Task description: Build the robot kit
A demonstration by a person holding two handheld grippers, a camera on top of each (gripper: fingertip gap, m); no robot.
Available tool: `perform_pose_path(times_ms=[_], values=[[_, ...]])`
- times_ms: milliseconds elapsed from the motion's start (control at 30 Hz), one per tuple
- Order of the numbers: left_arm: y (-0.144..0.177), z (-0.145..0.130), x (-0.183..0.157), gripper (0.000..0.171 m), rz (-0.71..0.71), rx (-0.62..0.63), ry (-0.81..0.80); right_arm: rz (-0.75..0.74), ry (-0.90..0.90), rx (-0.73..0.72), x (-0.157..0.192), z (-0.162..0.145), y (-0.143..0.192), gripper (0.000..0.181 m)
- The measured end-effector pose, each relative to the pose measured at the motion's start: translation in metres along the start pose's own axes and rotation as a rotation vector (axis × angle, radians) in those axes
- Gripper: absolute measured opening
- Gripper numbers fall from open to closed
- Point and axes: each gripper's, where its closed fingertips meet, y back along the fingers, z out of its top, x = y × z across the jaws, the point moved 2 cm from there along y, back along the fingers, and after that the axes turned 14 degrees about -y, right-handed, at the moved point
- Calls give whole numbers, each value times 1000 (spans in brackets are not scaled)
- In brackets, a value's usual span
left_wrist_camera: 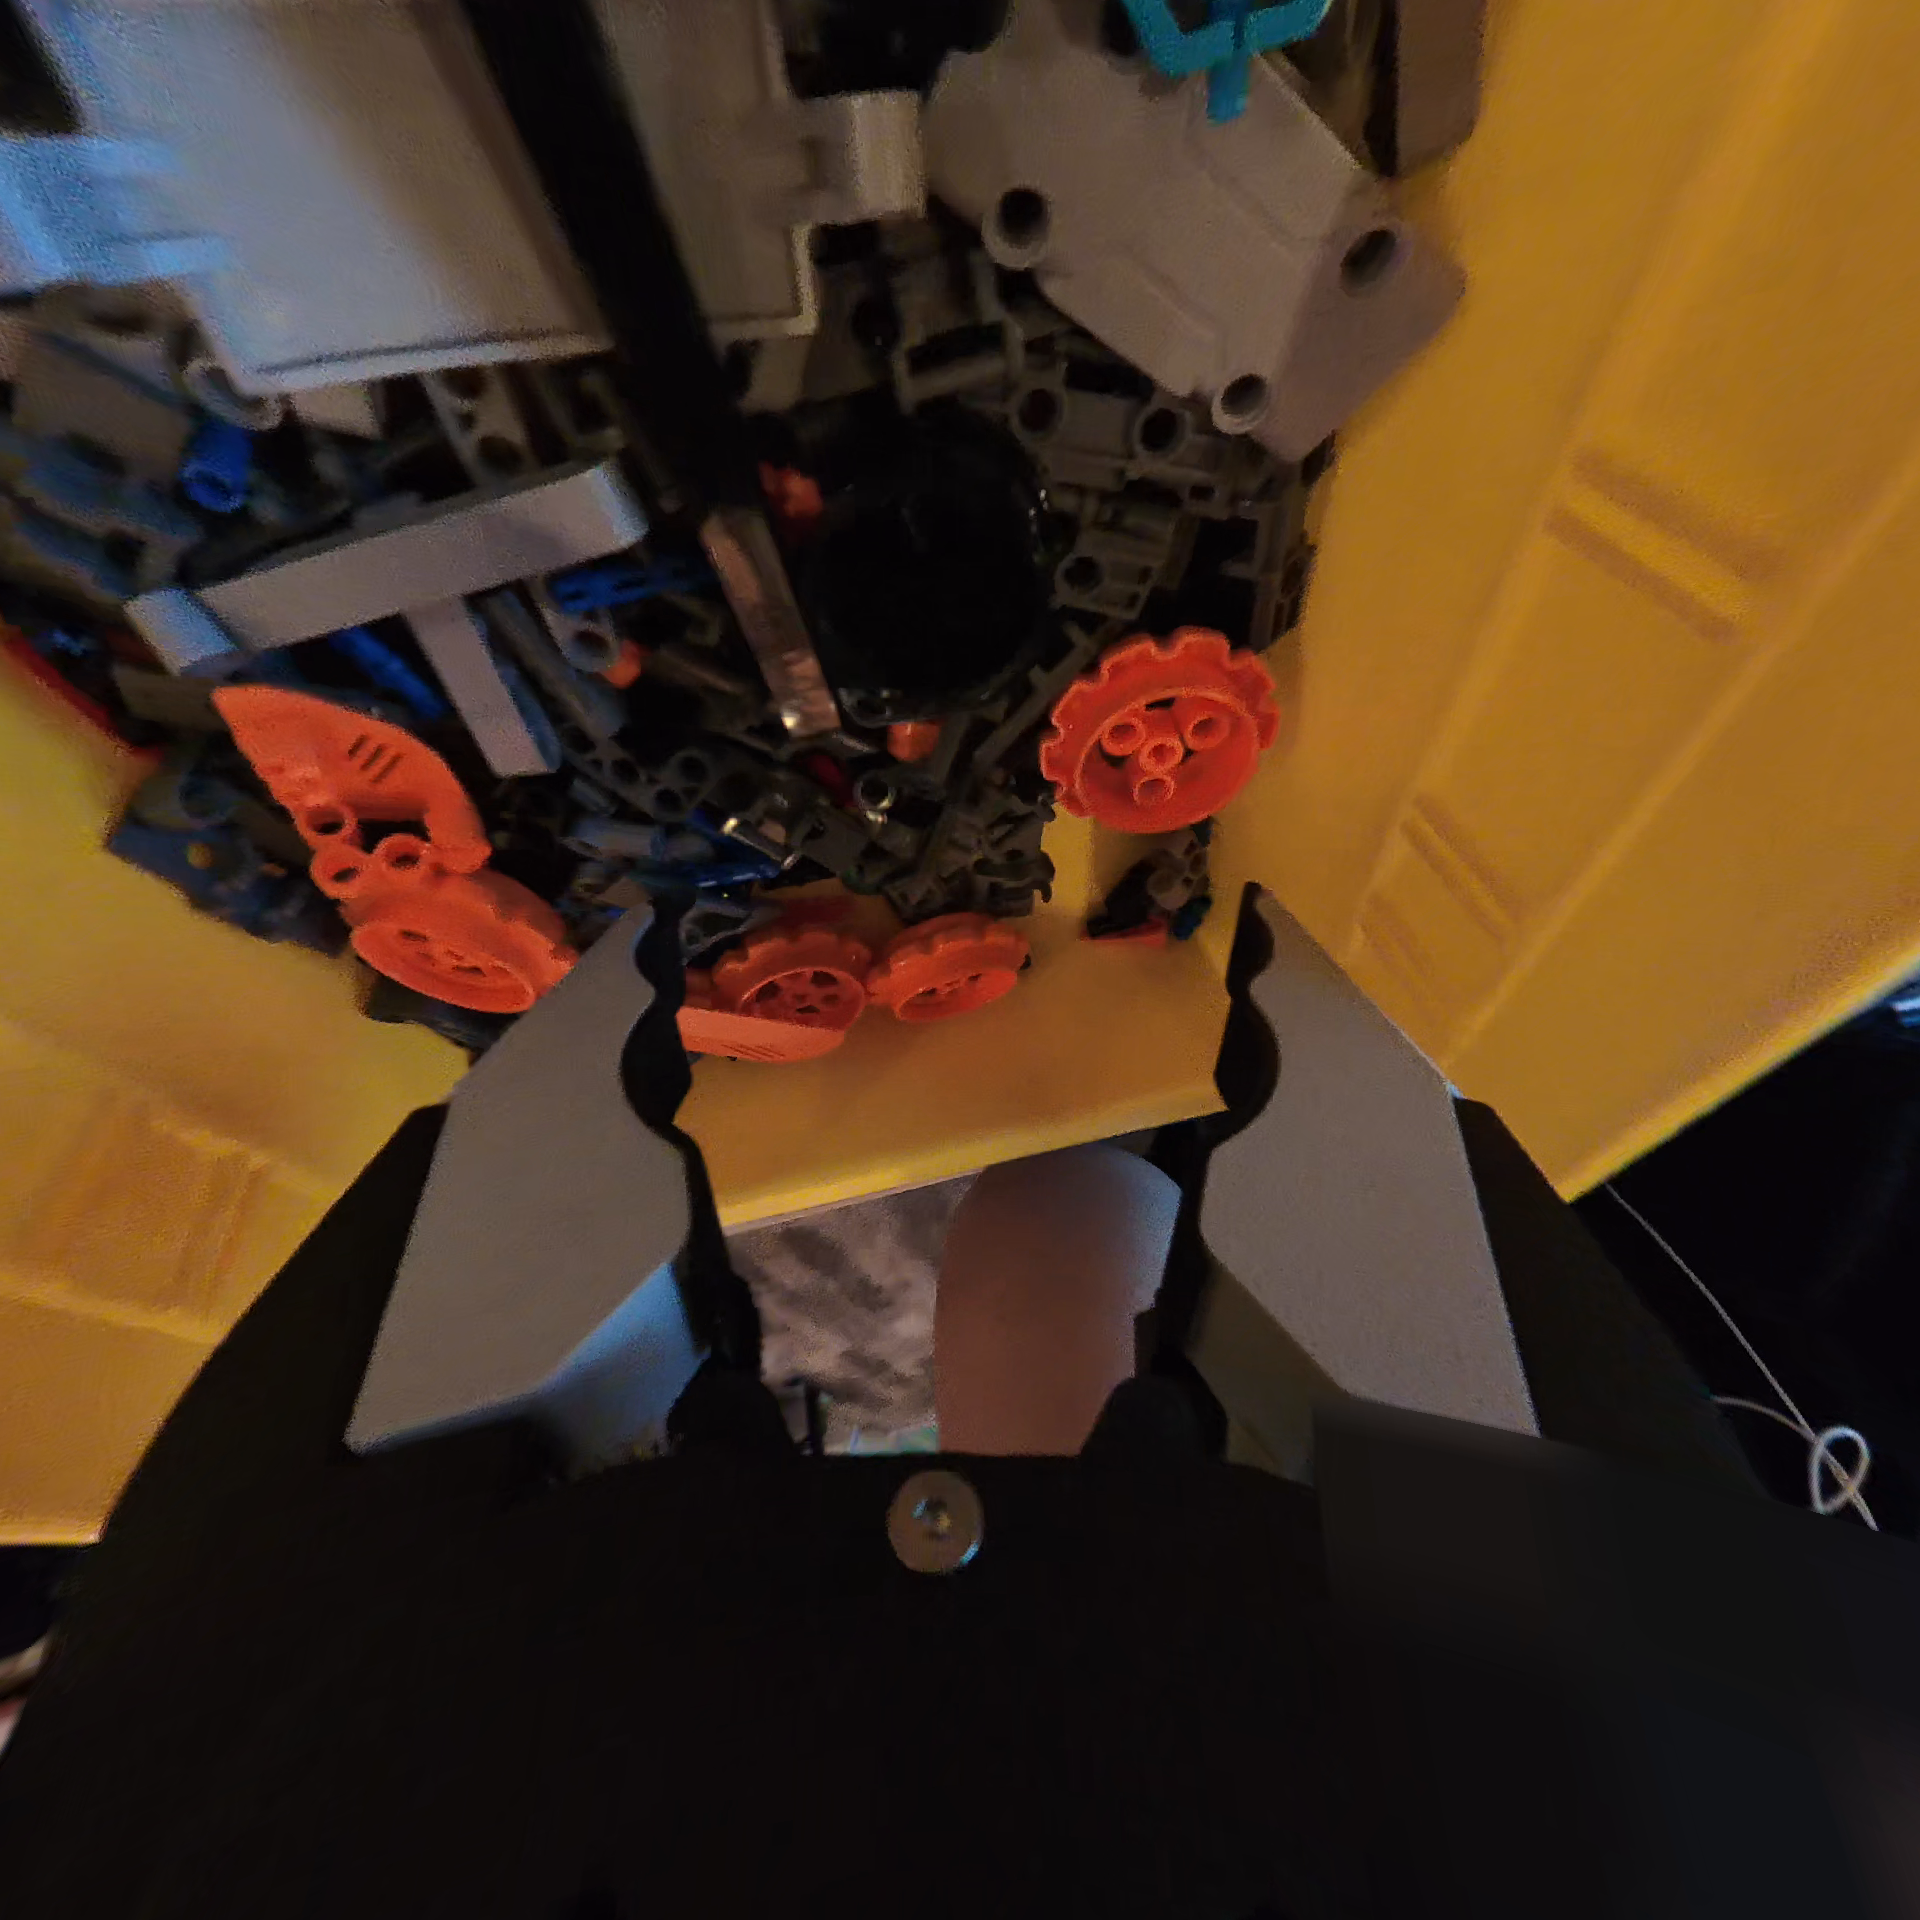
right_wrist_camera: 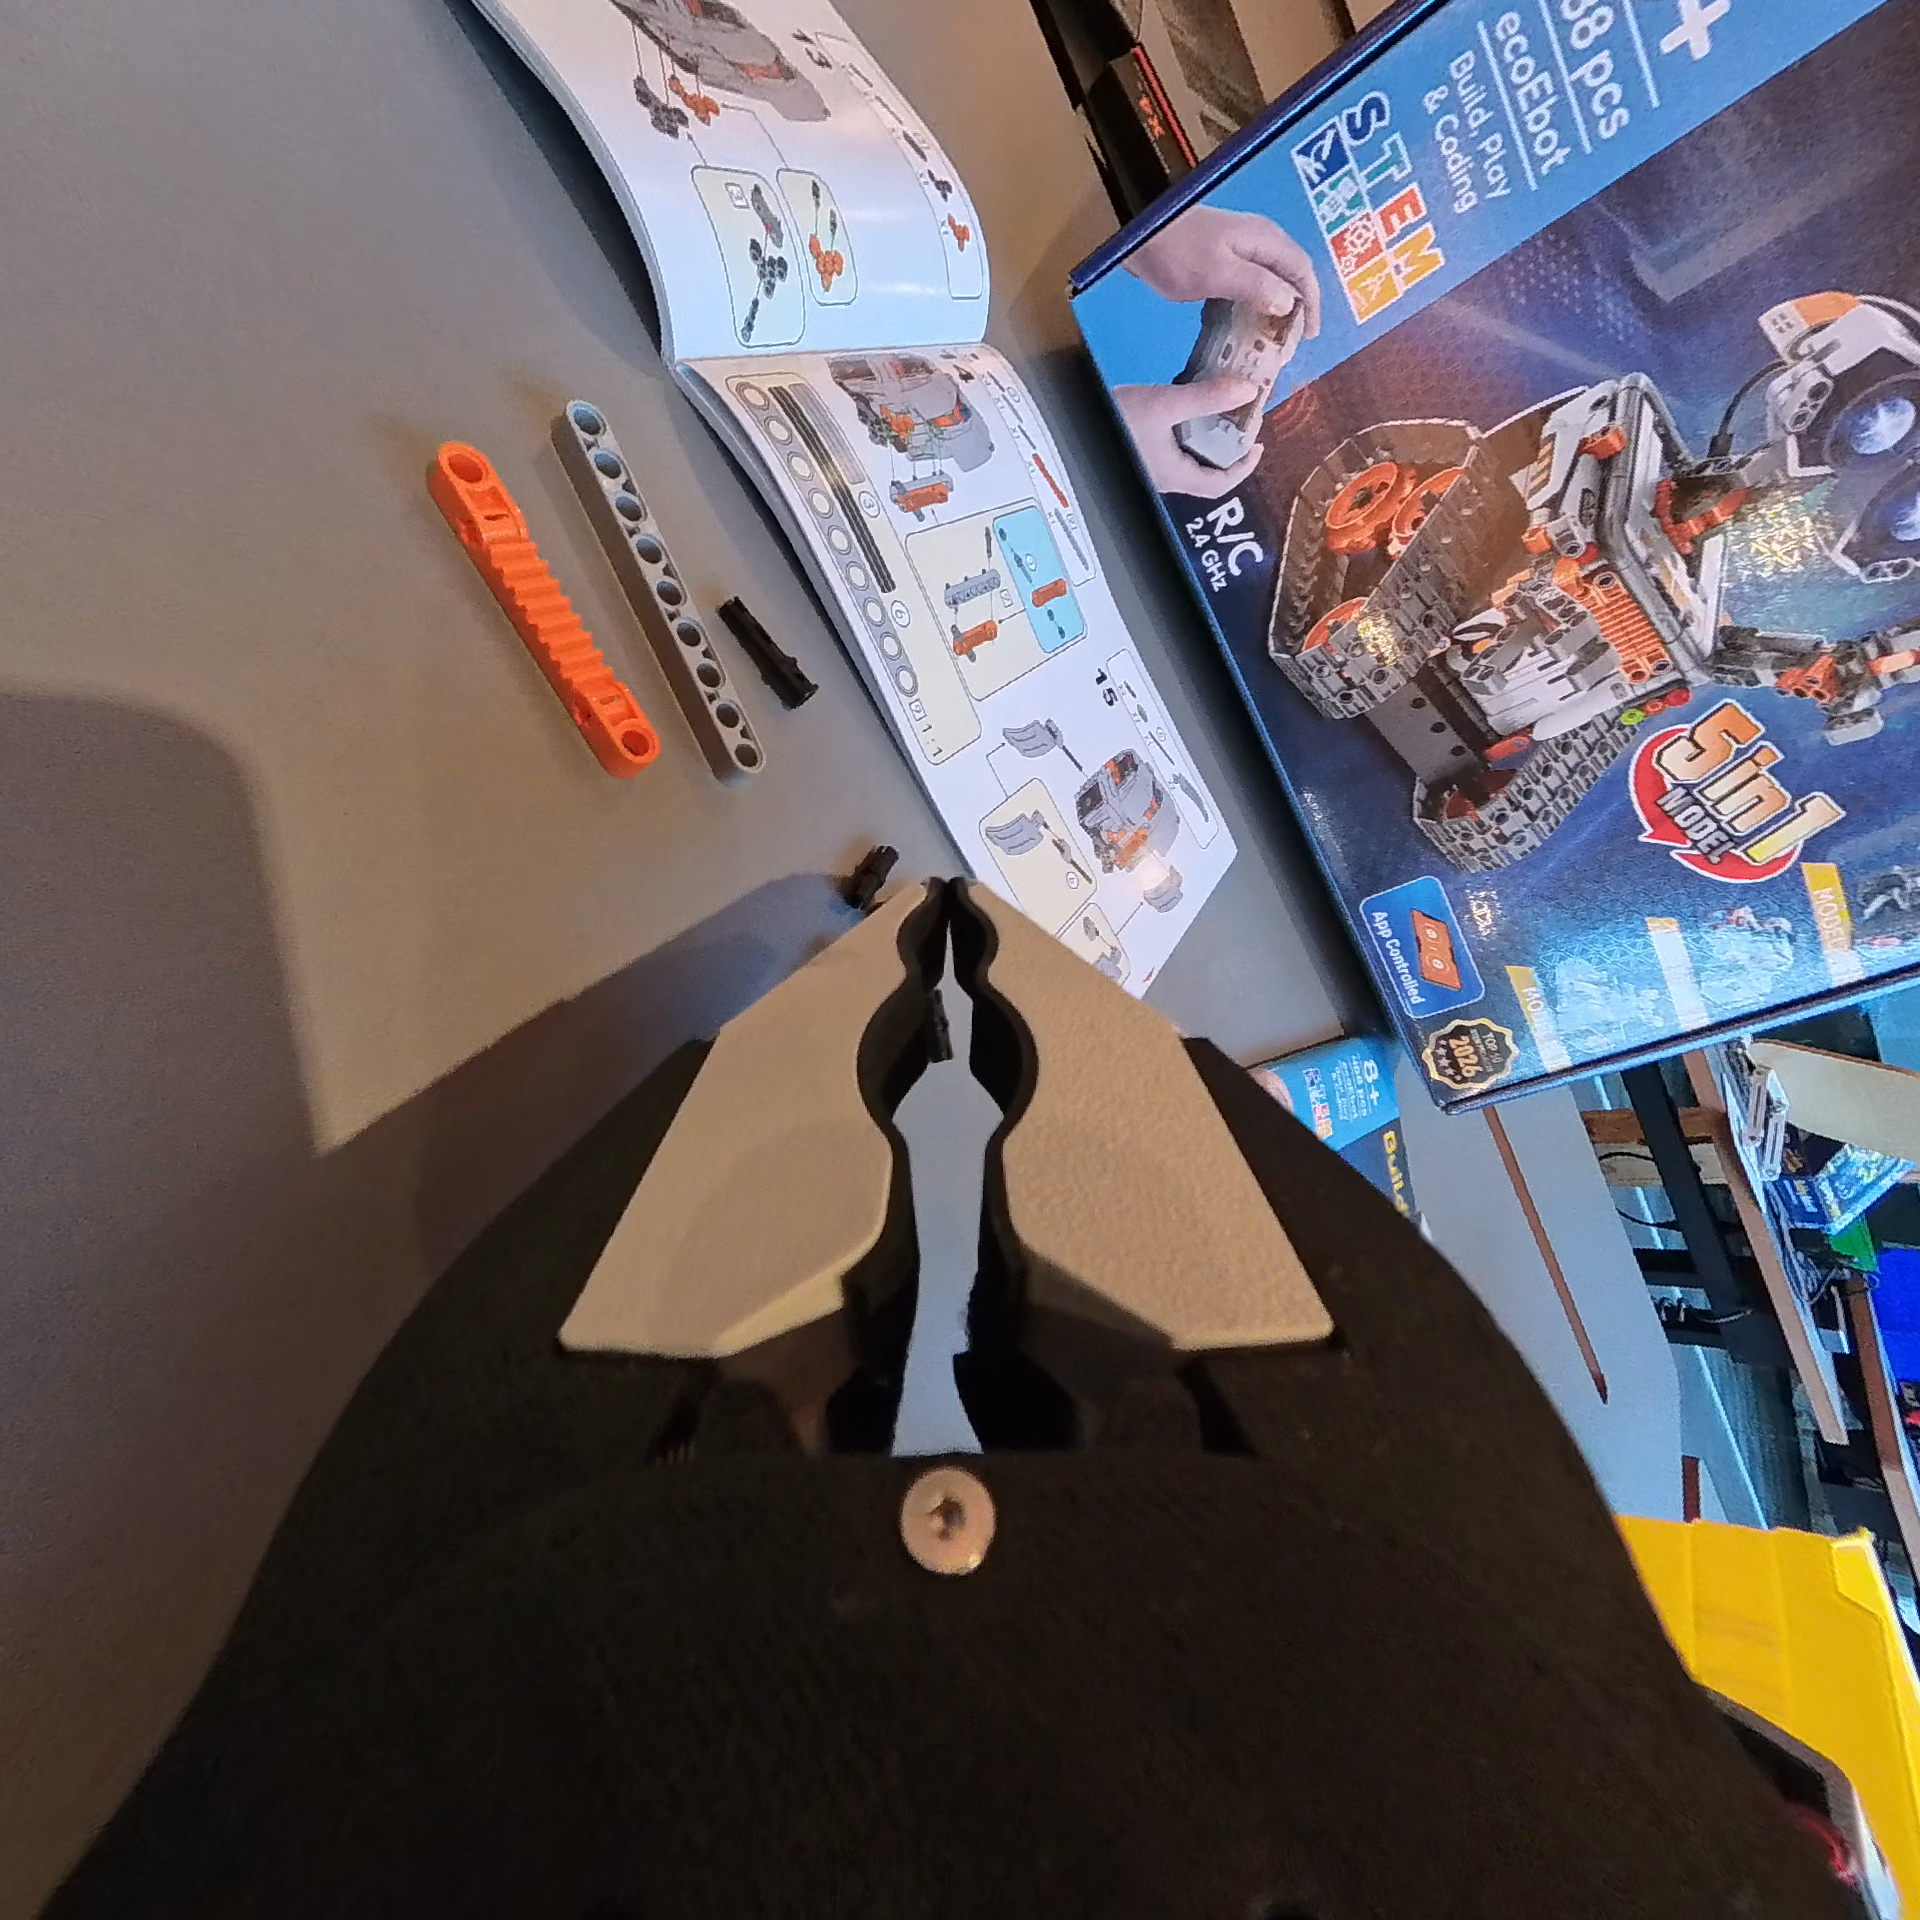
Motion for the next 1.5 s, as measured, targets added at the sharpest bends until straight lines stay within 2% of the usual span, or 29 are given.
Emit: perform_pose_path(times_ms=[200, 333, 467, 567, 633, 767, 1000, 1133, 1167, 1200, 1333, 1400, 1500], values=[[-10, 15, 8, 122, 107, 83, 70, 11, 9, 17, 2, -3, -1, 0], [-20, 15, 13, 122, 140, 173, 71, 19, 10, 16, 3, -2, -1, 0], [-18, 9, 19, 102, 162, 191, 39, 26, 5, 16, 4, -2, -1, 0], [-17, 4, 22, 84, 94, 161, 57, 30, 9, 19, 5, -3, -1, 0], [-14, 1, 32, 58, 91, 134, 77, 32, 10, 18, 6, -2, -1, 0], [-8, -7, 41, 34, -13, 49, 127, 39, 11, 29, 7, -4, -2, 0], [4, -23, 55, 34, -28, -38, 193, 46, 22, 46, 9, -7, -4, 0], [21, -11, 47, 53, -12, -157, 174, 48, 28, 54, 10, -8, -5, 0], [25, -6, 43, 64, -3, -183, 154, 49, 29, 55, 10, -8, -5, 0], [30, 1, 39, 74, 9, -212, 126, 50, 30, 55, 10, -8, -5, 0], [39, 40, 33, 92, 58, -300, 89, 53, 30, 57, 11, -8, -4, 0], [30, 49, 31, 92, 69, -257, 82, 51, 32, 58, 11, -8, -4, 0], [13, 39, 24, 97, 93, -115, 64, 53, 30, 56, 11, -8, -4, 0]])
